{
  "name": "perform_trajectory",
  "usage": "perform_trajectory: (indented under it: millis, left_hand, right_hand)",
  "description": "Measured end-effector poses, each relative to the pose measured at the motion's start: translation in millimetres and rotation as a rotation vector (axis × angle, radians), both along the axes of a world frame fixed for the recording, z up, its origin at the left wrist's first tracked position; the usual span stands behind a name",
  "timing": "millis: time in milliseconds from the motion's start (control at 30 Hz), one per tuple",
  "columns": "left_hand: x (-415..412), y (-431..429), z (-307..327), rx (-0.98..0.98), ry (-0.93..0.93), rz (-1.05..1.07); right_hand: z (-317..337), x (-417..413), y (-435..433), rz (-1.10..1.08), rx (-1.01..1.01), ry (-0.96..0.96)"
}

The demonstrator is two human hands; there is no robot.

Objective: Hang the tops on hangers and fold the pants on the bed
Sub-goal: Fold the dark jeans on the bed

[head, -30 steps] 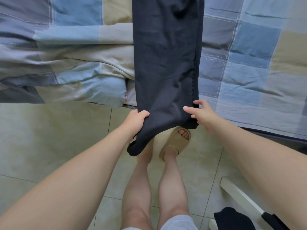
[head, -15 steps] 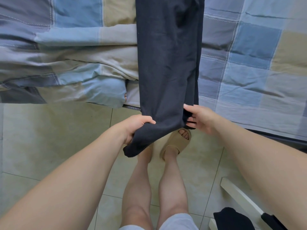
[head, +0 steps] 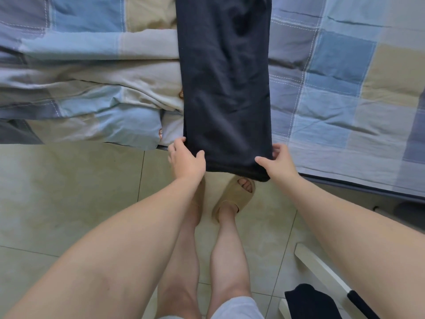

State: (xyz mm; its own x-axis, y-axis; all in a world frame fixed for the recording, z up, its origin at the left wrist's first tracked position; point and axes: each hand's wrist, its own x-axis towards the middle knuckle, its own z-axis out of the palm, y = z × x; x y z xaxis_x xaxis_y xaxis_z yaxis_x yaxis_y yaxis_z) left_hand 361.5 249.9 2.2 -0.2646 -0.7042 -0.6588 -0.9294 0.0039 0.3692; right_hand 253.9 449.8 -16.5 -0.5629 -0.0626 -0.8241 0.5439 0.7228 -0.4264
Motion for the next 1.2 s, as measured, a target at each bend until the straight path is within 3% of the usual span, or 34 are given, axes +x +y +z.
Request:
perform_trajectory:
  millis: [100,233,400,633,867,1033,1200]
  left_hand:
    - [-5.7,-8.1,-1.8,0.04,0.007,0.005]
    - [-6.5,-18.8,5.0,0.296,-0.053,-0.13]
    - [11.7,-20.6,31.0,0.494,0.018,-0.071]
    - [52.6,-25.1,124.5,0.42,0.001,-0.022]
    - [87.7,-49.9,235.8,0.294,0.026,0.062]
    - [120.2,-56.3,291.9,0.387,0.051,0.182]
    - [146.9,-51.5,331.7,0.452,0.115,0.234]
  right_hand:
    - [1.8,-4.9,-7.6,-0.029,-0.07,-0.071]
    - [8.7,-17.4,-16.7,-0.095,-0.151,-0.293]
    - [46.4,-16.7,-27.3,-0.095,-0.191,-0.382]
    - [156.2,12.2,-21.5,0.0,-0.175,-0.421]
    - [272.0,83.0,-32.3,-0.01,-0.209,-0.234]
    - [322.9,128.9,-42.4,-0.333,-0.257,-0.146]
    - [363.8,159.4,-45.9,-0.524,-0.329,-0.119]
